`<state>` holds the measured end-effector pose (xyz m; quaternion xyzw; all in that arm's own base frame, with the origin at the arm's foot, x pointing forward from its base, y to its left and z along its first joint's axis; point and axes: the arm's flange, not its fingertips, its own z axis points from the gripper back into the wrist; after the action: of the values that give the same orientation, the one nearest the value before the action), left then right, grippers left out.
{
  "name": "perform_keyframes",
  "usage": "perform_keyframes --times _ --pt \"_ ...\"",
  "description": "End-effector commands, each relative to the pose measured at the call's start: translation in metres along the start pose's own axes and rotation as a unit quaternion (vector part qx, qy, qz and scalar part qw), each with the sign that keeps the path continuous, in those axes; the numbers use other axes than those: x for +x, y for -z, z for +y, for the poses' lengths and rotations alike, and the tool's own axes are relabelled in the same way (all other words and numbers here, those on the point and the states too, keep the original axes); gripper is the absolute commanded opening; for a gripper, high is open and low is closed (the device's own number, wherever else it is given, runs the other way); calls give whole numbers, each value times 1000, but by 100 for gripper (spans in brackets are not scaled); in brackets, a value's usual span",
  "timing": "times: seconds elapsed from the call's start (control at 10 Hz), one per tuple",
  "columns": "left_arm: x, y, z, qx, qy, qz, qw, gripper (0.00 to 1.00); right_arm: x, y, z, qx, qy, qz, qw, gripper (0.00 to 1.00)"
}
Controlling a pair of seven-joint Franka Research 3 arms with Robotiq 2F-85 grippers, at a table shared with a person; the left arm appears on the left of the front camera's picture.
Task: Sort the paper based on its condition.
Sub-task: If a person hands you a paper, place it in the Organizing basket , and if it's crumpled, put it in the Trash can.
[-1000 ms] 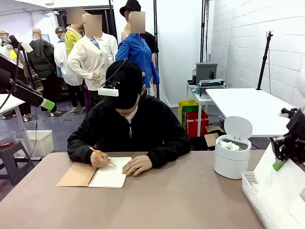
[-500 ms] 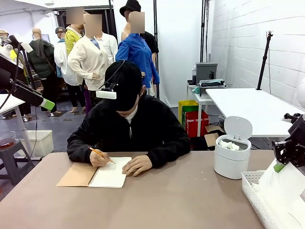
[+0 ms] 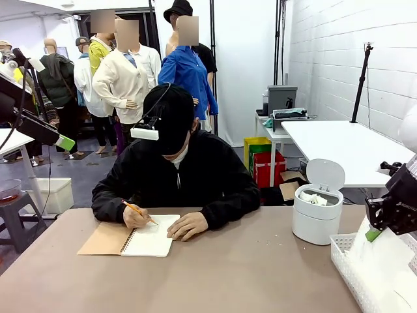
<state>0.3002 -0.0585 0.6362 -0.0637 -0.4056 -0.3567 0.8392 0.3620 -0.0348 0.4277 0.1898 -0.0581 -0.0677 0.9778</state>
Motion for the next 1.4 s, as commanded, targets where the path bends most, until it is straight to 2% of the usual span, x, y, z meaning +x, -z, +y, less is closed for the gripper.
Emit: perform_keyframes --times 0.0,0.1,0.4,0.6,0.7,1.0,1.3 --pt "0 0 0 3 -1 2 1000 100 -59 38 -9 4 -11 15 1000 0" --pt "0 0 0 3 -1 2 1000 100 -63 38 -11 0 -10 23 1000 10" --pt "0 0 0 3 -1 2 1000 100 -73 26 -14 -16 4 50 999 63" --pt "0 0 0 3 -1 2 1000 100 -75 10 -19 -50 6 47 998 99" --pt "0 0 0 3 -1 2 1000 100 -71 2 -20 -64 2 45 997 100" --pt "0 0 0 3 -1 2 1000 100 -58 -32 -15 -79 -34 82 993 100" --pt "0 0 0 3 -1 2 1000 100 -44 -60 -7 -61 -48 108 991 100"
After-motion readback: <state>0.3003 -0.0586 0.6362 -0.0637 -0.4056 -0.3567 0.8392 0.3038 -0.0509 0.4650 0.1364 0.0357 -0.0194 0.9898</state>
